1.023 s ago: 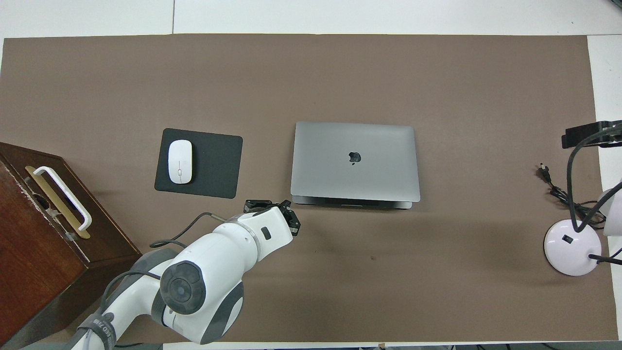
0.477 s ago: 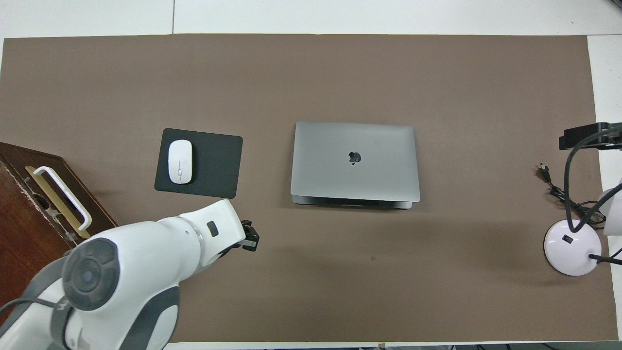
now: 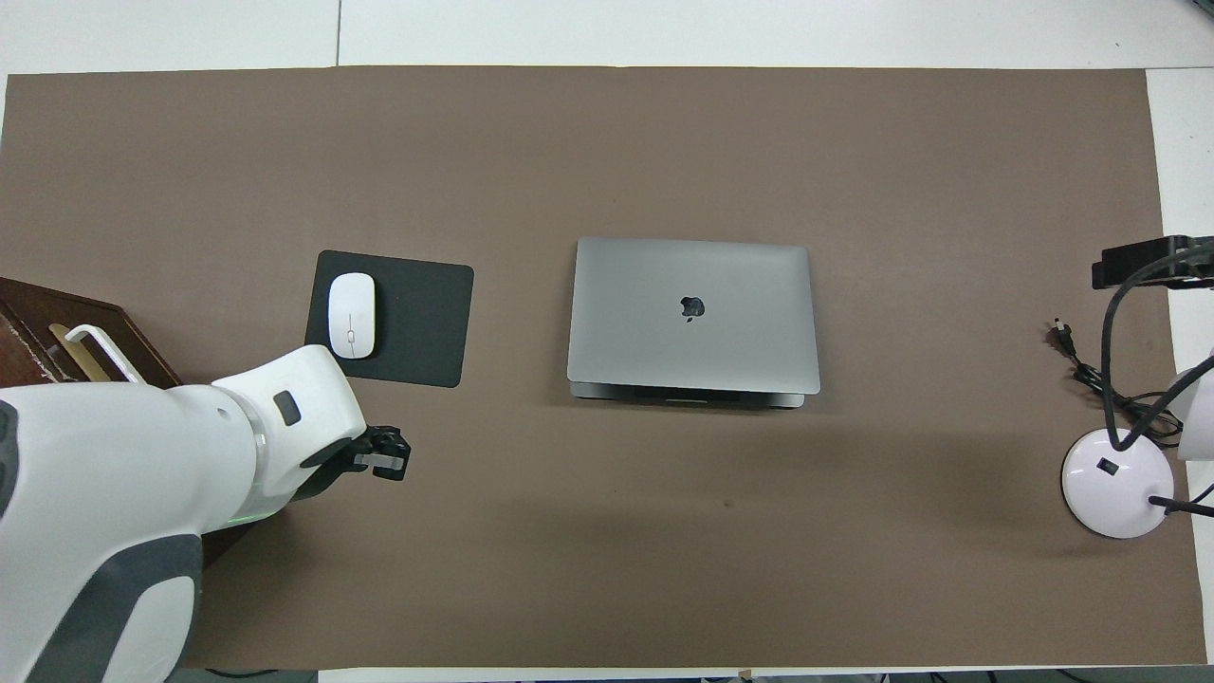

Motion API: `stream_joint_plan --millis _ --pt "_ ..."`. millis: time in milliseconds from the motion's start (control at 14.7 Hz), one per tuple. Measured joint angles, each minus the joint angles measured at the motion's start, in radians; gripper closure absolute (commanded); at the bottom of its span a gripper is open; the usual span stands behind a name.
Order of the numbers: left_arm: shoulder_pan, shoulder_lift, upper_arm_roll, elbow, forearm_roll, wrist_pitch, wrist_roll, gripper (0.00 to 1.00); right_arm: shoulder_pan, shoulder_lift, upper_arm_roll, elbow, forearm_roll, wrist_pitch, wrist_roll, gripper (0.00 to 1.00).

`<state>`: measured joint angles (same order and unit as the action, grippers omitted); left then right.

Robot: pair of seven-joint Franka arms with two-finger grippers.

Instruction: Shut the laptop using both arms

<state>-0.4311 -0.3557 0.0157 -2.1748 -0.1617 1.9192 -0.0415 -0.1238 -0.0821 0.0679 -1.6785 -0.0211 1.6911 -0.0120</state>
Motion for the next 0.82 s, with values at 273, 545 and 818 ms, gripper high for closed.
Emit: stream_joint_plan --millis 273,545,818 --pt "0.088 0.0 0.001 0.051 0.026 -0.07 0.032 0.99 0.0 -0.001 0.0 0.0 0.0 0.0 0.001 0.0" --pt "0.189 0.001 0.003 0.103 0.059 -0.124 0.085 0.0 0.0 -0.002 -0.001 0.0 0.0 0.0 0.001 0.0" --pt "0.267 0.001 0.003 0.159 0.061 -0.14 0.094 0.0 0.0 -0.017 -0.002 0.002 0.0 0.0 0.001 0.0"
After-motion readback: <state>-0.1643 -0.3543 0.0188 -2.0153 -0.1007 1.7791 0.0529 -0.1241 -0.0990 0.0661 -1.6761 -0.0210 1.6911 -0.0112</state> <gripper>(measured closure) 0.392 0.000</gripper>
